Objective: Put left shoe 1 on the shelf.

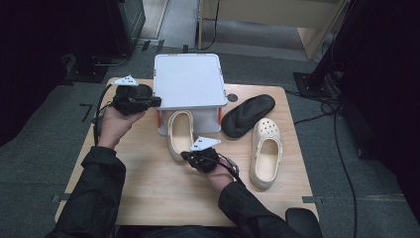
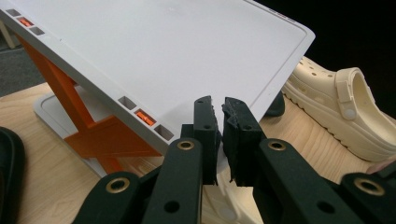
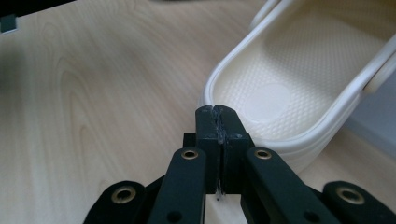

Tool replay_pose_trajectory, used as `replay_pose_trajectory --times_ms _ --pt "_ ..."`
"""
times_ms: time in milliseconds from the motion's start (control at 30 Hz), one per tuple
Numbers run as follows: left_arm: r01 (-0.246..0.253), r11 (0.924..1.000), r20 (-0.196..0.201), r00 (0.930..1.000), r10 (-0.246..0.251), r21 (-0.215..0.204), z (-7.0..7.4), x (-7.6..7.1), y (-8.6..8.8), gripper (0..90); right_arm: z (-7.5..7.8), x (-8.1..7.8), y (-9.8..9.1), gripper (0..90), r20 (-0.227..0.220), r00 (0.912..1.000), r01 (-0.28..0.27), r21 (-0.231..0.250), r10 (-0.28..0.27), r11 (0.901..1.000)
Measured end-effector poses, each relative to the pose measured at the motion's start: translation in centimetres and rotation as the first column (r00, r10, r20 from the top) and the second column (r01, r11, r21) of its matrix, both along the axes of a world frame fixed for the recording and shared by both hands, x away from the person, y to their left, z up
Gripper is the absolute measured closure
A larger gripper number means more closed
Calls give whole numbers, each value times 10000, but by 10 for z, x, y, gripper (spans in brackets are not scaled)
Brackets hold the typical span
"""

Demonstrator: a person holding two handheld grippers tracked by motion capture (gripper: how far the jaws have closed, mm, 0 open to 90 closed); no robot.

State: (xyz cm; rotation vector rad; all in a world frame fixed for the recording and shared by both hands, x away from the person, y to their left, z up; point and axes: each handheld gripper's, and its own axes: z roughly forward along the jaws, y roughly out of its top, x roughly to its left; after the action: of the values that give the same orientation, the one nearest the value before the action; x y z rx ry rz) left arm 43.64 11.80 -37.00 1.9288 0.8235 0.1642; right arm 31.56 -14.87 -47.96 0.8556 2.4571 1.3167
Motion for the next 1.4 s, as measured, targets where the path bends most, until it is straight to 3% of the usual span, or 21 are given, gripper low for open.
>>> replay_pose_trajectory --times_ms 100,267,367,633,733,767,1067,1200,1400 --pt "-9 10000 -4 10000 9 -4 0 0 0 839 3 10 4 884 266 9996 63 -99 -61 9999" --pt "-1 10000 -33 10000 1 -37 0 0 1 840 5 26 8 871 292 9996 43 -362 -33 9993" --pt "-2 10000 -44 10000 1 -52 0 0 1 841 5 35 9 876 286 9996 -49 -146 54 9999" --pt "-6 10000 -49 10000 6 -63 0 0 1 844 4 50 21 854 560 9984 84 -356 -64 9993" --pt "-13 10000 -55 10000 13 -68 0 0 1 844 3 55 23 858 501 9987 95 -267 -82 9996" --pt "-7 10000 -58 10000 7 -71 0 0 1 845 3 60 25 854 393 9992 -24 33 23 10000" --pt "-27 10000 -61 10000 26 -88 -1 0 1 845 0 78 40 813 172 9997 186 346 -192 9992" --pt "-8 9999 -59 10000 7 -110 -1 0 1 840 3 78 39 810 -75 9998 166 513 -162 9985" --pt "-34 9999 -215 9998 31 -152 4 -4 0 724 11 66 25 782 -169 9999 21 569 -12 9984"
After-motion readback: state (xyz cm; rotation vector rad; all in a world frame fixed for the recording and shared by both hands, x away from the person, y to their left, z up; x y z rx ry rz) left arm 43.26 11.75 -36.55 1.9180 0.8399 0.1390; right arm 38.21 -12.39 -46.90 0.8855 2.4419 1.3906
